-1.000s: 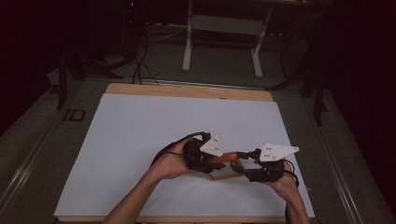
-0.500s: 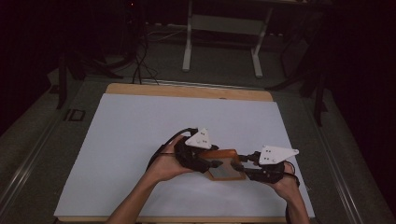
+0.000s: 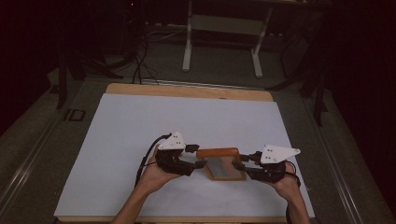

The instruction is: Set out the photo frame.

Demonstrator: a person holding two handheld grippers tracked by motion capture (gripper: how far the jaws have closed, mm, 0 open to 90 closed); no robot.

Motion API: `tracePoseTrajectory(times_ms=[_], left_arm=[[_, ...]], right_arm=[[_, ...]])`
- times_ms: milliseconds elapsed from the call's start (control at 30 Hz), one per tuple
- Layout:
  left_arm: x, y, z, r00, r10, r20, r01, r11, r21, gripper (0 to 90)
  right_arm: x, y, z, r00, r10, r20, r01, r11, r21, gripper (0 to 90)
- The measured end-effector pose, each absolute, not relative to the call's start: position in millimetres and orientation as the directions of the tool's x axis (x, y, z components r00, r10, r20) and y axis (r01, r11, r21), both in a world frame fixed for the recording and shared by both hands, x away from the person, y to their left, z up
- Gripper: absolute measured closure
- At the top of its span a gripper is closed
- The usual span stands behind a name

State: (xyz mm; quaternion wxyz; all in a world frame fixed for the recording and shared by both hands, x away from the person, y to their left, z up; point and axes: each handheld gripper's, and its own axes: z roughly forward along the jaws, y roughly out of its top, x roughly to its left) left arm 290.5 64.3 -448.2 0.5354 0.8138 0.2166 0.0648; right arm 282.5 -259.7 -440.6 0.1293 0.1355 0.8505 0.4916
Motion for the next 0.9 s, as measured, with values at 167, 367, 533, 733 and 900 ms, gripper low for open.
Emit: tracePoseTrajectory(times_ms=[167,367,533,733,900], left_arm=[[294,54,-465,0.901,0.409,-0.147,0.299,-0.338,0.892,35.9],[295,36,-486,0.899,0.411,-0.149,0.31,-0.357,0.881,37.9],[295,28,-492,0.895,0.423,-0.141,0.31,-0.364,0.878,45.0],[294,27,-492,0.9,0.414,-0.139,0.305,-0.367,0.879,55.0],[293,28,-491,0.91,0.394,-0.13,0.289,-0.377,0.88,59.4]], right_arm=[[282,-260,-441,-0.929,0.359,-0.09,0.099,0.477,0.873,68.0],[281,-263,-443,-0.929,0.36,-0.083,0.105,0.472,0.875,68.0],[281,-264,-443,-0.93,0.36,-0.079,0.108,0.47,0.876,68.0],[281,-265,-443,-0.929,0.364,-0.074,0.115,0.47,0.875,68.0],[283,-268,-444,-0.931,0.359,-0.062,0.125,0.474,0.872,67.3]])
